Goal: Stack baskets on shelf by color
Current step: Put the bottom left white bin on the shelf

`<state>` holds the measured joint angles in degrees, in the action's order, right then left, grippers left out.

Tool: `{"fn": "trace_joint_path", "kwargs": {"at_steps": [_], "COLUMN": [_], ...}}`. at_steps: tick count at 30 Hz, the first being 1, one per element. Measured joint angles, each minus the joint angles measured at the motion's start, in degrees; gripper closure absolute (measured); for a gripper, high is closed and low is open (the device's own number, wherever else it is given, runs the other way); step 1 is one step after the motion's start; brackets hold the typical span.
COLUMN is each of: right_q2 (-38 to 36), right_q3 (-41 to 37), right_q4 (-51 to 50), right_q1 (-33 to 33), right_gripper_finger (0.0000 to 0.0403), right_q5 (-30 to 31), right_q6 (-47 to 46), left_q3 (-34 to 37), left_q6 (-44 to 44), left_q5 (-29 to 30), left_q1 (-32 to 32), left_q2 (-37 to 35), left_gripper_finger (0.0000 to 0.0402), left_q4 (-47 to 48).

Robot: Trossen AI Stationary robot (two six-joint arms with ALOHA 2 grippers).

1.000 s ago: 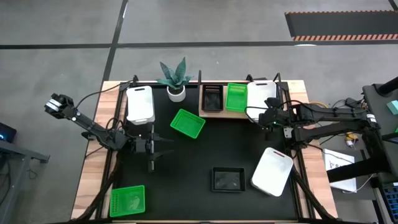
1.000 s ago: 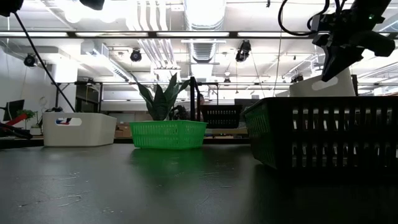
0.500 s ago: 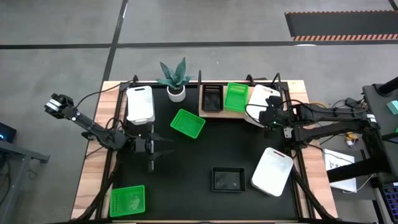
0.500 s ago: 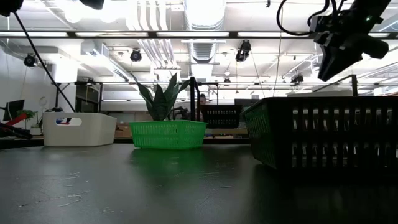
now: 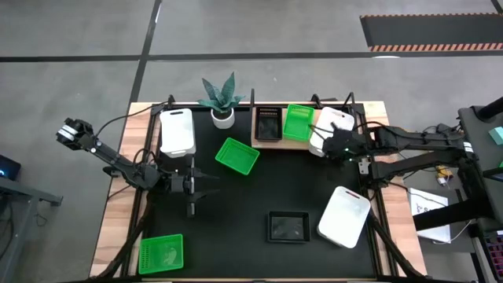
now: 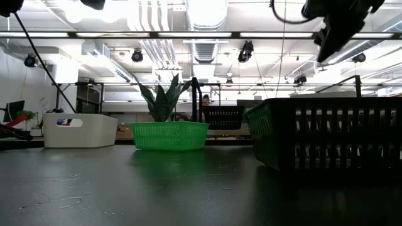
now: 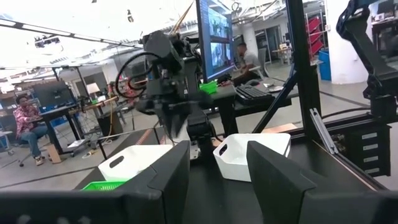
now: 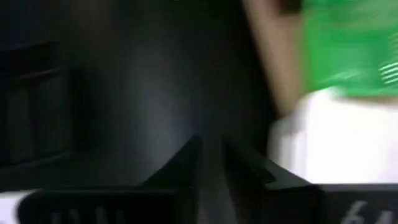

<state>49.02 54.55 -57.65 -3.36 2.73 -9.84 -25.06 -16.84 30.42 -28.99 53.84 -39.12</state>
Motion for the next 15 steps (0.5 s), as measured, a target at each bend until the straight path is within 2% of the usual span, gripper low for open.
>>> {"fn": "trace_joint_path", "kwargs": {"at_steps": [2, 4, 8, 15], "right_q2": [2.62, 5.74, 11.56, 16.65], "right_q3": [0.52, 0.78, 1.00, 1.00], "right_q4": [-2.33, -7.28, -16.38, -18.97], "right_q1": [0.00, 0.00, -0.04, -0.07], "right_gripper_finger": [0.0373, 0.0389, 0.0392, 0.0394], "right_q5": [-5.22, -5.80, 0.26, 9.87], "right_q6": [-3.13, -4.94, -7.11, -6.76], "left_q3": [0.03, -0.02, -0.03, 0.07], "left_q6": [0.00, 0.00, -0.02, -0.02], "left_q5": [-0.01, -0.01, -0.01, -0.01], "left_q1": [0.00, 0.00, 0.00, 0.00], "left_q2": [0.02, 0.02, 0.01, 0.02], "left_gripper_finger": [0.0256, 0.0256, 0.0256, 0.0256], "left_q4": [0.09, 0.07, 0.07, 0.14]}}
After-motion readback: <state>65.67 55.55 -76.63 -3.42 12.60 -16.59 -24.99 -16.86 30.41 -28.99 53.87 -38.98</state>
